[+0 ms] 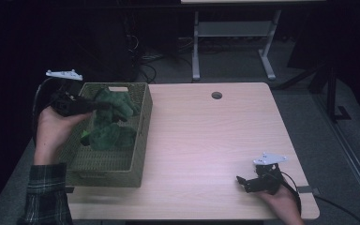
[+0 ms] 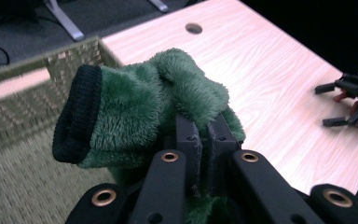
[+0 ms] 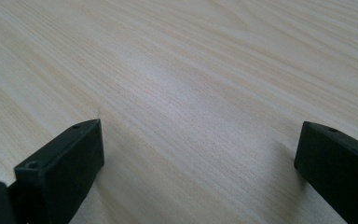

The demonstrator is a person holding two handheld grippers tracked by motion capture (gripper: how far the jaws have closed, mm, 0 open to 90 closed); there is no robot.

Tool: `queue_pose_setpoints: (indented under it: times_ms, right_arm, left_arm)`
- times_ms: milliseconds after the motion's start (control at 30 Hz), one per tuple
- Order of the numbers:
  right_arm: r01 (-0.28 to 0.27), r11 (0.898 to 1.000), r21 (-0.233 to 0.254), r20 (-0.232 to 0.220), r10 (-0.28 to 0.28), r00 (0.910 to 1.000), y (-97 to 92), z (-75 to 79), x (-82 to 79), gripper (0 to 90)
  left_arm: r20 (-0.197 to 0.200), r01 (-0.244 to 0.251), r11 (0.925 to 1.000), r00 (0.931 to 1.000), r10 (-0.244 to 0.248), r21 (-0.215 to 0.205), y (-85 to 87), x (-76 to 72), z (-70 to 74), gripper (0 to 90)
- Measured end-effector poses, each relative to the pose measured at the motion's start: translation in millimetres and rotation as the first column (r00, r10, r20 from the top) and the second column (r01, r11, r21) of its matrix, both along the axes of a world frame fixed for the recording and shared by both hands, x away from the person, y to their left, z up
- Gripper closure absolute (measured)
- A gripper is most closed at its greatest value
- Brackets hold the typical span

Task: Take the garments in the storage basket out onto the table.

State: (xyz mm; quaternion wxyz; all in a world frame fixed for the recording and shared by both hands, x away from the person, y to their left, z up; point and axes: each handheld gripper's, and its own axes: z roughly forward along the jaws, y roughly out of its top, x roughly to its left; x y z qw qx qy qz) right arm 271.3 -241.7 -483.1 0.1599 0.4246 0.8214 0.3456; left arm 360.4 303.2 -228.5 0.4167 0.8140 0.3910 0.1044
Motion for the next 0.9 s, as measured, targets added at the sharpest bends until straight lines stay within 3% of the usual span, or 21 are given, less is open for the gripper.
queue_pose_setpoints:
  times_ms: [133,200,400,900]
  right_arm:
    - [0.001,1.0,0.0,0.0,-0.001,1.0,0.0,0.0,0.0,1.2]
    - [0.001,1.0,0.0,-0.001,-0.001,1.0,0.0,0.0,0.0,1.2]
    - [0.001,1.0,0.0,-0.001,-0.001,1.0,0.0,0.0,0.0,1.2]
    - [0.003,1.0,0.001,-0.005,-0.003,1.0,0.2,0.1,-0.3,1.2]
  left_arm:
    - [0.024,0.009,0.9999,0.9997,-0.008,-0.007,-5.3,-0.6,14.8,86.2]
    - [0.037,0.018,0.9993,0.9992,-0.017,-0.033,-8.9,-0.6,22.3,86.2]
    - [0.055,0.047,0.9978,0.9975,-0.045,-0.046,-21.3,-1.0,33.4,86.3]
    - [0.049,0.155,0.9862,0.9871,-0.152,-0.058,-82.2,5.2,25.6,86.3]
